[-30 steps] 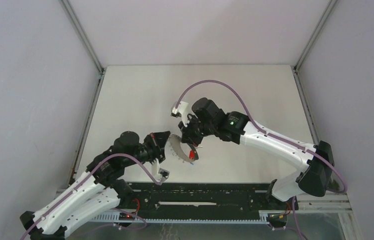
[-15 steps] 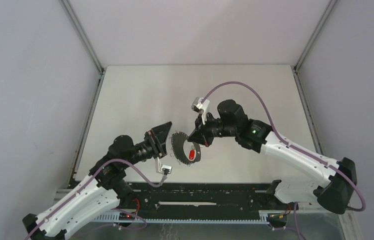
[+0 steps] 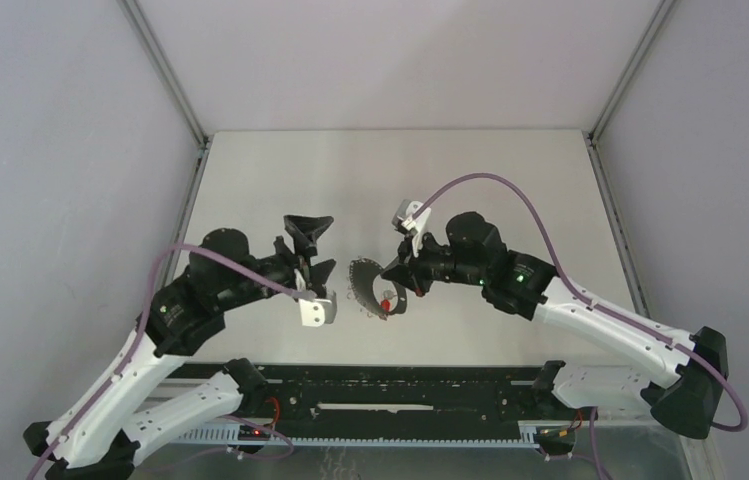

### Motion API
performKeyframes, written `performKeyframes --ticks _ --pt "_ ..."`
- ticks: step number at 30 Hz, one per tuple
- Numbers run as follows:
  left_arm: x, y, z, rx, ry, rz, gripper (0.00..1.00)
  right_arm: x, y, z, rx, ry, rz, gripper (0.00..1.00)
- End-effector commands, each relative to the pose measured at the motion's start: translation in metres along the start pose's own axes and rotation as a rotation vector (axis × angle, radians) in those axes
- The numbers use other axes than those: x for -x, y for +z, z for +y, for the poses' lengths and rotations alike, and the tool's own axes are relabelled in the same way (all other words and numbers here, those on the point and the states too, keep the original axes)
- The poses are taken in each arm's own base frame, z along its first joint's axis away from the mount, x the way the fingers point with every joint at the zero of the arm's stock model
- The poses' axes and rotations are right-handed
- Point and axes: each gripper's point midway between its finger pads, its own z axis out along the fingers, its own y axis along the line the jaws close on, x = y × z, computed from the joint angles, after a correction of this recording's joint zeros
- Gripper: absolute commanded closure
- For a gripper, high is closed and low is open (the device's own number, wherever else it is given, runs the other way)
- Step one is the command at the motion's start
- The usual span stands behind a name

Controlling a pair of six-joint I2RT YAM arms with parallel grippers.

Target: Put the keys on the keyring

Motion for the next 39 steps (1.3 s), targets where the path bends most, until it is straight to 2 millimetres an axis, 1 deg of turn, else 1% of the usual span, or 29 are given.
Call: performKeyframes --ticks 1,3,5,6,7,9,11,13,14,15,17,19,20,21,22,25,28,30,33,37,39 --pt "0.024 -0.009 -0.026 -0.157 -0.478 -0.04 0.17 0.029 -0.007 -0.01 -0.149 -0.161 -0.104 1.0" --pt "0.024 -0.003 -0.009 -0.097 -0.683 -0.003 0.23 0.032 -0.009 -0.014 -0.224 -0.236 -0.119 1.0" --pt "0.027 0.001 0.004 -0.066 -0.903 0.005 0.31 0.042 -0.014 -0.022 -0.322 -0.305 -0.16 1.0" --pt "0.028 0.004 0.01 -0.06 -1.02 -0.009 0.36 0.05 -0.019 -0.028 -0.395 -0.336 -0.192 1.0" --pt "0.03 0.005 0.018 -0.045 -1.14 -0.033 0.41 0.064 -0.024 -0.029 -0.453 -0.367 -0.249 1.0" --pt "0.018 0.008 0.033 0.001 -1.427 -0.062 0.49 0.077 -0.037 -0.039 -0.582 -0.409 -0.32 1.0" --pt "0.015 0.014 0.039 -0.052 -1.687 -0.145 0.57 0.088 -0.052 -0.047 -0.684 -0.446 -0.393 1.0" --pt "0.016 0.021 0.043 -0.141 -1.897 -0.23 0.61 0.095 -0.064 -0.052 -0.762 -0.473 -0.446 1.0" --pt "0.017 0.022 0.043 -0.168 -1.922 -0.246 0.62 0.096 -0.067 -0.052 -0.779 -0.485 -0.464 1.0" --pt "0.019 0.021 0.044 -0.179 -1.893 -0.265 0.62 0.098 -0.069 -0.051 -0.795 -0.498 -0.48 1.0" --pt "0.024 0.019 0.051 -0.165 -1.874 -0.32 0.58 0.101 -0.071 -0.049 -0.827 -0.533 -0.508 1.0" --pt "0.032 0.021 0.052 -0.192 -1.9 -0.338 0.56 0.107 -0.072 -0.044 -0.865 -0.576 -0.537 1.0" --pt "0.036 0.021 0.052 -0.201 -1.909 -0.348 0.53 0.11 -0.071 -0.041 -0.881 -0.606 -0.547 1.0" --pt "0.04 0.021 0.053 -0.206 -1.91 -0.36 0.48 0.113 -0.07 -0.037 -0.897 -0.633 -0.559 1.0" --pt "0.043 0.021 0.053 -0.207 -1.901 -0.369 0.45 0.116 -0.068 -0.033 -0.911 -0.662 -0.576 1.0" --pt "0.049 0.018 0.059 -0.192 -1.861 -0.401 0.41 0.125 -0.065 -0.02 -0.964 -0.778 -0.613 1.0" --pt "0.052 0.013 0.065 -0.168 -1.818 -0.427 0.4 0.125 -0.056 -0.008 -0.988 -0.851 -0.62 1.0" --pt "0.053 0.01 0.065 -0.167 -1.803 -0.436 0.41 0.126 -0.053 -0.001 -0.99 -0.86 -0.637 1.0" --pt "0.051 0.006 0.061 -0.154 -1.78 -0.425 0.44 0.127 -0.055 0.004 -0.983 -0.853 -0.65 1.0" --pt "0.052 0.0 0.054 -0.142 -1.744 -0.401 0.46 0.128 -0.06 0.008 -0.988 -0.85 -0.658 1.0" --pt "0.049 -0.002 0.049 -0.119 -1.717 -0.375 0.47 0.131 -0.063 0.012 -0.995 -0.867 -0.67 1.0"
